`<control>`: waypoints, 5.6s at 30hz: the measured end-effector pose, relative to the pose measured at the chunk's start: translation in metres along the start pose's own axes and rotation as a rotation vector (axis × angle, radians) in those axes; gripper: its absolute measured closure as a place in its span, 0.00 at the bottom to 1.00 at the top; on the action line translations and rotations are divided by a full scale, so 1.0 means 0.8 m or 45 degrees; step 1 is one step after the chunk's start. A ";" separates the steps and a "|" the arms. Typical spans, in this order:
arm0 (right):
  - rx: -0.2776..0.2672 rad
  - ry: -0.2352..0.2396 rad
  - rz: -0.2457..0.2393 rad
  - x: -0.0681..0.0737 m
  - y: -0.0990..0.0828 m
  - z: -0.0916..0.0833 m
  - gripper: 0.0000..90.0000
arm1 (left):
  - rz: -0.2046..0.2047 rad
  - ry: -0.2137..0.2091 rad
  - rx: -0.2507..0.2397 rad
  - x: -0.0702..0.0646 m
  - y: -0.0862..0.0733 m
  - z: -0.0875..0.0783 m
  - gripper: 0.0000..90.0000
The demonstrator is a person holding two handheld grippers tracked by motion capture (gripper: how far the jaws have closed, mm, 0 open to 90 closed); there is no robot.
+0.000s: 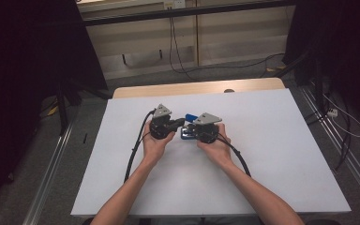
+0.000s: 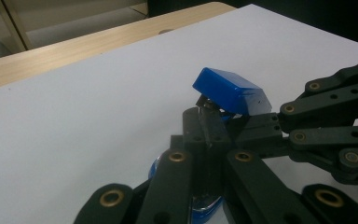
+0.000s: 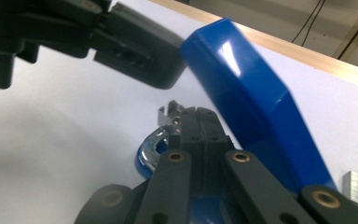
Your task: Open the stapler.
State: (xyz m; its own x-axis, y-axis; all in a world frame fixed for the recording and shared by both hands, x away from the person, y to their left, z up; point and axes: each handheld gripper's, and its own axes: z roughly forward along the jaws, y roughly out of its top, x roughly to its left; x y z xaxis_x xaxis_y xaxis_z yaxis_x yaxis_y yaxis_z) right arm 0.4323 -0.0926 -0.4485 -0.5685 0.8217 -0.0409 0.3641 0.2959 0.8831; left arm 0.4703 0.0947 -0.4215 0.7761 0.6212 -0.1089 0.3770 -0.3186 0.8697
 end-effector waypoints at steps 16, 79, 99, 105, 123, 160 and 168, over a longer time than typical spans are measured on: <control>-0.015 -0.009 0.006 0.000 0.000 -0.001 1.00 | 0.012 0.011 0.078 0.004 -0.014 0.014 1.00; -0.078 -0.105 0.051 0.002 0.005 0.001 1.00 | 0.044 0.019 0.088 0.007 -0.025 0.020 1.00; -0.083 -0.105 0.051 -0.001 0.006 -0.002 1.00 | 0.048 0.027 0.086 0.007 -0.025 0.019 1.00; -0.085 -0.103 0.063 -0.002 0.006 -0.002 1.00 | 0.046 0.029 0.084 0.007 -0.026 0.019 1.00; -0.113 -0.143 0.078 -0.012 0.010 -0.010 1.00 | 0.040 0.017 0.076 0.008 -0.026 0.020 1.00; -0.133 -0.156 0.101 -0.038 0.015 -0.034 1.00 | 0.053 0.020 0.085 0.008 -0.025 0.019 1.00; -0.126 -0.152 0.101 -0.040 0.015 -0.036 1.00 | 0.053 0.021 0.084 0.007 -0.026 0.019 1.00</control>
State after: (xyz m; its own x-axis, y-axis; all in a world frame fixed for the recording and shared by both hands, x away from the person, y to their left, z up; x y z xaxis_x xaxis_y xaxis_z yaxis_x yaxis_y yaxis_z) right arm 0.4337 -0.1296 -0.4232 -0.4467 0.8945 -0.0191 0.3268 0.1830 0.9272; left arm 0.4750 0.0938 -0.4473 0.7834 0.6181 -0.0647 0.3775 -0.3905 0.8396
